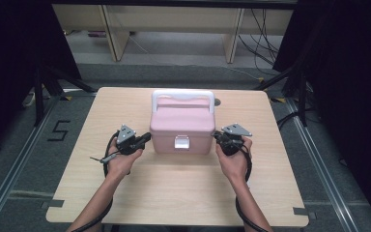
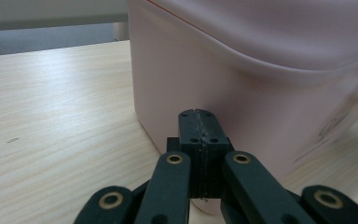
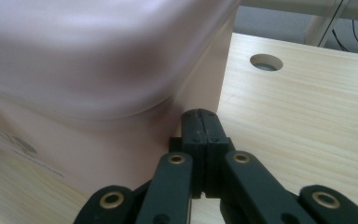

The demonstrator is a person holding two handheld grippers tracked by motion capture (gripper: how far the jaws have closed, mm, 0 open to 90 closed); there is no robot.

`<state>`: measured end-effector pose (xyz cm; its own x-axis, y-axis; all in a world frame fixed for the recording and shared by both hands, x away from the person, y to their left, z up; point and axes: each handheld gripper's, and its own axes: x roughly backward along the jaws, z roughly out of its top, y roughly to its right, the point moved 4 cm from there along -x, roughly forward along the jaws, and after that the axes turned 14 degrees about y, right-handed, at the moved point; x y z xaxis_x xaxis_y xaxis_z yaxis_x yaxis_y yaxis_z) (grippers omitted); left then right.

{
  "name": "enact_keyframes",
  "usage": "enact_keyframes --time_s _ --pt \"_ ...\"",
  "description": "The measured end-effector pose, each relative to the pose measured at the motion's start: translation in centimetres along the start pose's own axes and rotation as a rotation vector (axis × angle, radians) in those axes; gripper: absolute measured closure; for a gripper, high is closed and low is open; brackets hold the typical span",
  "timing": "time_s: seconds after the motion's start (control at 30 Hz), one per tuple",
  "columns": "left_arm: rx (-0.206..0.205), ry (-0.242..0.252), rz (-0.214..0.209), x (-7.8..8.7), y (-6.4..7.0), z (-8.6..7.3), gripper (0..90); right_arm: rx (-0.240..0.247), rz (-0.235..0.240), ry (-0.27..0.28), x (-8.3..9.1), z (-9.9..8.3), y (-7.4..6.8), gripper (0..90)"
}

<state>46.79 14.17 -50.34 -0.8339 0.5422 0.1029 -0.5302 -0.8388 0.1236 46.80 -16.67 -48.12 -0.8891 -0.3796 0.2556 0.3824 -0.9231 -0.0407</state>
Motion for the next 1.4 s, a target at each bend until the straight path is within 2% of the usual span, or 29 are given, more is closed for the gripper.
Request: enact_keyframes --time_s 0.1,0.27,0.3,0.43,0.47,0.5,0.53,0.57,0.6,0.63,0.67,0.7,0.73,0.77,0.8,0.83,0.87,0.9,0.93,0.97,1.0,1.03,1.07,1.1,1.13,1.17,1.2,1.33,1.4 --pt "0.0 0.002 0.007 0.1 -0.2 0.0 89.9 0.025 0.003 0.001 -0.3 0.1 0.0 90.0" --pt "0.005 0.006 0.017 0.2 -0.4 0.0 90.0 0.026 0.0 -0.008 -0.4 0.2 -0.2 90.0" --pt "0.007 0.007 0.02 0.2 -0.4 0.0 89.9 0.01 0.014 -0.011 -0.5 0.2 -0.4 90.0" --pt "0.016 0.007 0.019 0.2 -0.4 -0.1 89.8 0.021 0.009 -0.008 -0.6 0.2 -0.2 90.0" --pt "0.032 0.013 0.019 0.3 -0.6 0.0 89.1 0.004 0.025 -0.025 -0.5 0.3 -0.2 90.0" --pt "0.032 0.013 0.019 0.3 -0.6 0.0 86.3 0.004 0.025 -0.025 -0.5 0.3 -0.2 90.0" --pt "0.044 0.032 0.045 0.4 -1.0 0.0 83.0 -0.02 0.021 -0.052 -0.2 0.5 -0.1 85.2" --pt "0.056 0.039 0.056 0.6 -1.3 0.0 79.7 -0.013 0.014 -0.086 0.0 0.7 0.3 82.7" --pt "0.056 0.039 0.056 0.6 -1.3 0.0 76.1 -0.013 0.014 -0.086 0.0 0.7 0.3 82.7" --pt "0.062 0.045 0.074 1.1 -1.7 0.0 72.7 -0.069 -0.012 -0.115 1.1 1.3 1.0 76.8" --pt "0.066 0.049 0.08 1.3 -1.9 0.0 70.4 -0.053 -0.026 -0.166 1.7 1.6 1.8 74.9" --pt "0.066 0.049 0.08 1.3 -1.9 0.0 67.7 -0.053 -0.026 -0.166 1.7 1.6 1.8 74.9" --pt "0.07 0.052 0.088 1.7 -2.1 -0.1 67.7 -0.063 -0.023 -0.193 2.2 1.7 2.3 74.4" --pt "0.069 0.051 0.102 2.3 -2.5 -0.2 61.8 -0.07 -0.072 -0.258 3.7 2.1 4.0 71.8" --pt "0.073 0.05 0.111 2.6 -2.7 -0.2 60.3 -0.136 -0.11 -0.315 4.4 2.1 4.0 71.0" --pt "0.073 0.05 0.111 2.6 -2.7 -0.2 58.5 -0.136 -0.11 -0.315 4.4 2.1 4.0 71.0" --pt "0.076 0.042 0.118 2.9 -2.8 -0.3 58.5 -0.123 -0.117 -0.345 5.0 2.0 4.8 70.1" --pt "0.08 0.039 0.126 3.2 -2.9 -0.4 56.1 -0.07 -0.099 -0.405 5.8 1.6 6.0 67.4" --pt "0.083 0.034 0.129 3.4 -2.9 -0.4 54.1 -0.103 -0.116 -0.479 6.4 1.3 6.3 65.8" --pt "0.091 0.025 0.135 3.7 -2.9 -0.5 50.2 -0.112 -0.105 -0.59 7.5 0.6 6.9 64.5" --pt "0.091 0.025 0.135 3.7 -2.9 -0.5 49.0 -0.112 -0.105 -0.59 7.5 0.6 6.9 64.5" --pt "0.102 0.013 0.142 4.1 -2.8 -0.6 47.6 -0.198 -0.143 -0.718 8.3 -0.4 6.7 61.6" --pt "0.102 0.013 0.142 4.1 -2.8 -0.6 47.0 -0.198 -0.143 -0.718 8.3 -0.4 6.7 61.6" --pt "0.105 0.008 0.146 4.3 -2.8 -0.6 47.0 -0.227 -0.156 -0.75 8.5 -0.7 6.5 61.7" --pt "0.106 0.01 0.149 4.4 -2.7 -0.5 46.3 -0.221 -0.144 -0.797 8.8 -1.5 6.8 60.8" --pt "0.106 0.01 0.149 4.4 -2.7 -0.5 46.2 -0.221 -0.144 -0.797 8.8 -1.5 6.8 60.8" --pt "0.099 0.006 0.148 4.5 -2.6 -0.5 46.2 -0.231 -0.141 -0.833 9.0 -2.2 6.6 60.6" --pt "0.095 0.007 0.137 4.6 -2.4 -0.4 46.1 -0.26 -0.15 -0.875 8.9 -2.7 6.3 59.4" --pt "0.095 0.005 0.132 4.6 -2.3 -0.4 46.1 -0.257 -0.16 -0.872 8.5 -2.9 6.1 58.6"
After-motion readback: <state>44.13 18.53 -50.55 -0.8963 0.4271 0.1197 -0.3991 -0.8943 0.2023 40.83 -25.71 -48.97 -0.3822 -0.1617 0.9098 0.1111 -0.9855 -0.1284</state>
